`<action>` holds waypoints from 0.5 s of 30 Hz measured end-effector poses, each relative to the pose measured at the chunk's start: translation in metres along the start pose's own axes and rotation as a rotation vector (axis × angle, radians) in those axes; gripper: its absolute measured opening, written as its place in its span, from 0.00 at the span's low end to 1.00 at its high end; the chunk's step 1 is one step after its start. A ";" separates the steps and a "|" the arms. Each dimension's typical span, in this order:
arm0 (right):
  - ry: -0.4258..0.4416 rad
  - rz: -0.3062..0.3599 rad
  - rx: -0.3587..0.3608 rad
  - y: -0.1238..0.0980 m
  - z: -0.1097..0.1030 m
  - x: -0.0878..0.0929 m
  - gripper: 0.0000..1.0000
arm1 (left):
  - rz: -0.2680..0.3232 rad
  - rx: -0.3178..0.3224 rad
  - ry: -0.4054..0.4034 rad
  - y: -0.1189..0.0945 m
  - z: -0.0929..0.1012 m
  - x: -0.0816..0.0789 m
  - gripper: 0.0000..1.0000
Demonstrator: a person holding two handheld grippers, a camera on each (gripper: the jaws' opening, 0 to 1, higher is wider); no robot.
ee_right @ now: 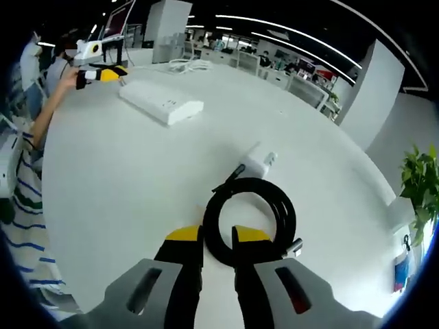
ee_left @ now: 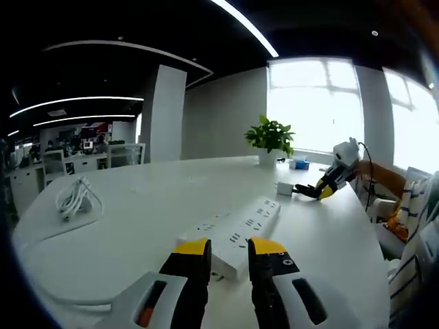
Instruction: Straighten the power strip on the desk, plug the charger into it
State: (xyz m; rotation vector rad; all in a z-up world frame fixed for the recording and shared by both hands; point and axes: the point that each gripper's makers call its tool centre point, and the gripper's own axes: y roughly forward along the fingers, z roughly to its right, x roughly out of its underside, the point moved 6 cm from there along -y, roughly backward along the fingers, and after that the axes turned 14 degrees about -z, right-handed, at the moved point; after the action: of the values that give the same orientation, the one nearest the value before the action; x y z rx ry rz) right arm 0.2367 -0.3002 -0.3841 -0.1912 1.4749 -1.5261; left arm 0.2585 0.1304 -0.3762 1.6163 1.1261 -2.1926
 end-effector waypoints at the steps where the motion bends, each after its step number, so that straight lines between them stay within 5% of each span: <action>1: 0.000 0.000 -0.006 0.000 -0.001 -0.001 0.16 | 0.001 0.001 0.000 0.000 0.000 0.000 0.22; 9: -0.028 0.012 -0.016 0.004 -0.006 -0.008 0.10 | 0.000 0.007 0.006 0.000 0.002 0.000 0.22; 15: 0.147 -0.001 -0.100 0.007 -0.005 -0.014 0.07 | -0.003 0.016 0.011 0.001 0.003 0.000 0.22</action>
State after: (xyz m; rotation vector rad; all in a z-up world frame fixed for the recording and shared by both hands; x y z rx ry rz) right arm 0.2441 -0.2860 -0.3845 -0.1411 1.6690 -1.4948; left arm 0.2565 0.1278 -0.3759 1.6363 1.1180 -2.2027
